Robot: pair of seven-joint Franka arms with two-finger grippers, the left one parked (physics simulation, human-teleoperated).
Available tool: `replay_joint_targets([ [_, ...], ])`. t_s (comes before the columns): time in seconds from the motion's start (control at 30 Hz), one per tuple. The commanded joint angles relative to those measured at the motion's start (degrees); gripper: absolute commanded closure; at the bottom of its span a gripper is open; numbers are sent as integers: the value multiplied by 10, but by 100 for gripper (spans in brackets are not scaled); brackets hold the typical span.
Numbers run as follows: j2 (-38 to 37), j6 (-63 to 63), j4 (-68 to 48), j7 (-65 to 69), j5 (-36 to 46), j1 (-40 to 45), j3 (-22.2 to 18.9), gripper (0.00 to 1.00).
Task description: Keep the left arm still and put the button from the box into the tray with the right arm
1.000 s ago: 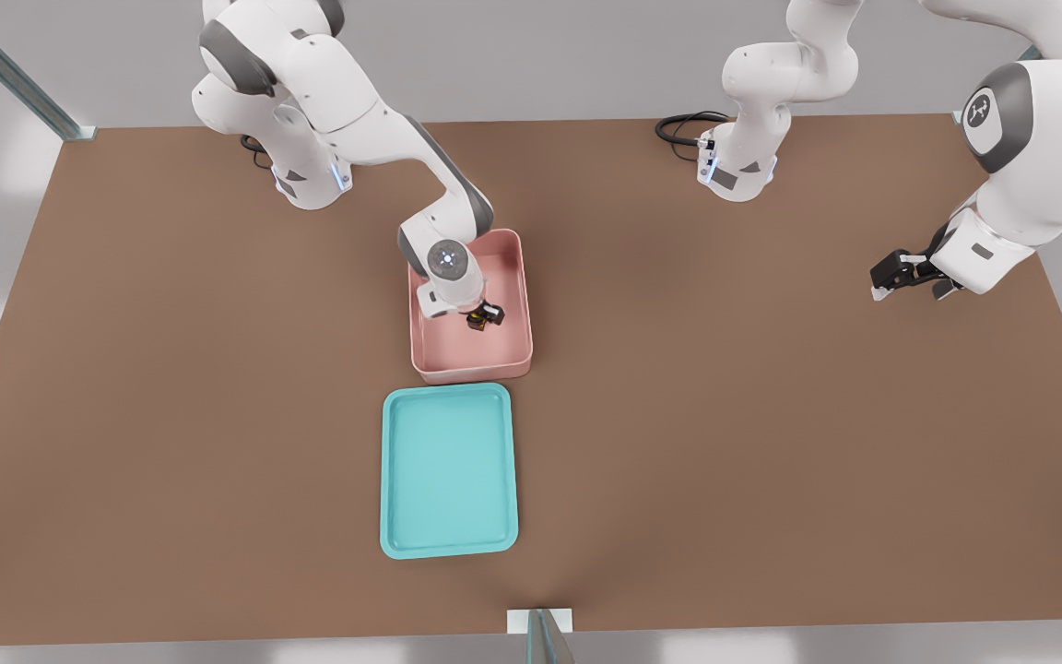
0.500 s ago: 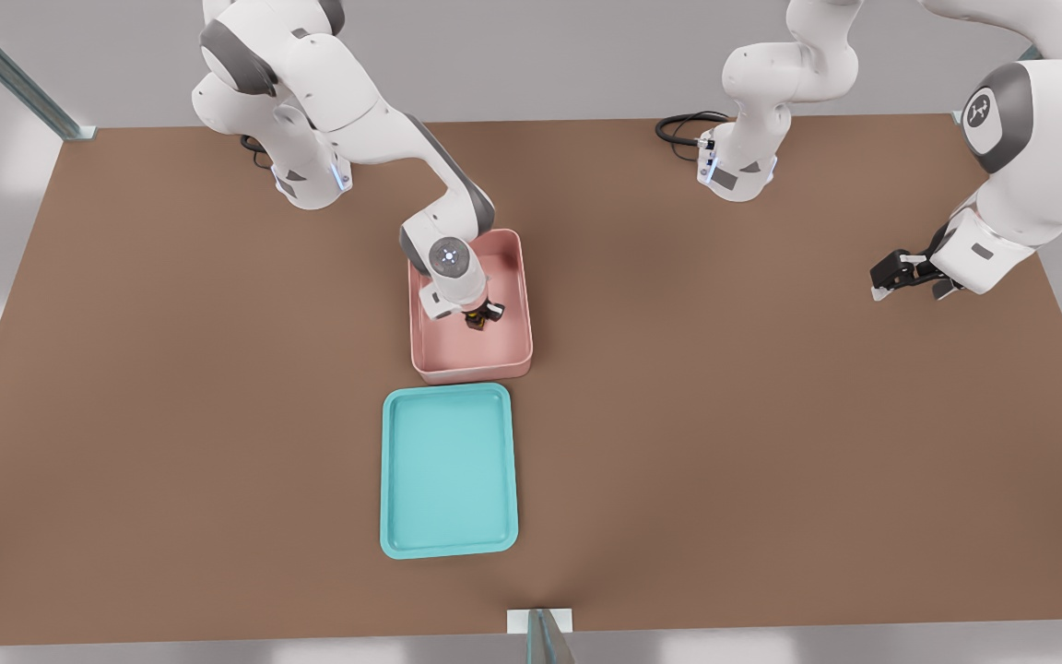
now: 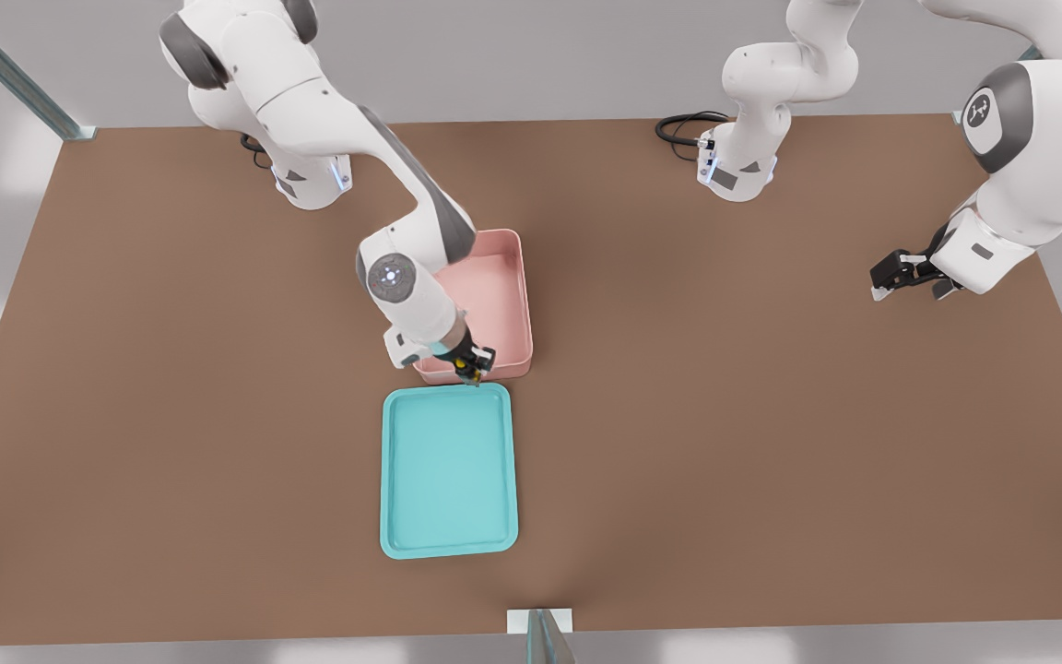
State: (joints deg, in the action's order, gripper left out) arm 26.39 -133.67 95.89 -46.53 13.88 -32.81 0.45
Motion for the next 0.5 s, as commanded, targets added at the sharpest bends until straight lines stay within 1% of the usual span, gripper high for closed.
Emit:
replay_joint_targets([
  [0.0, 52, 119, -93, 169, -2, 30, 0, 48],
  [0.07, 133, 105, -175, 222, -2, 50, -4, 48],
  [0.1, 171, 75, -200, 233, -3, 56, -5, 48],
  [0.17, 193, 75, -200, 237, -15, 56, -5, 45],
  [0.2, 199, 75, -200, 236, -16, 57, -6, 37],
  [0.23, 202, 73, -200, 233, -15, 62, -6, 0],
  [0.33, 203, 81, -201, 264, -15, 64, -17, 0],
  [0.37, 188, 113, -204, 265, -17, 64, -17, 0],
  [0.4, 162, 249, -251, 317, -14, 66, -40, 0],
  [0.43, 135, 317, -258, 457, -13, 104, -52, 0],
  [0.47, 102, 382, -258, 516, -17, 133, -53, 0],
])
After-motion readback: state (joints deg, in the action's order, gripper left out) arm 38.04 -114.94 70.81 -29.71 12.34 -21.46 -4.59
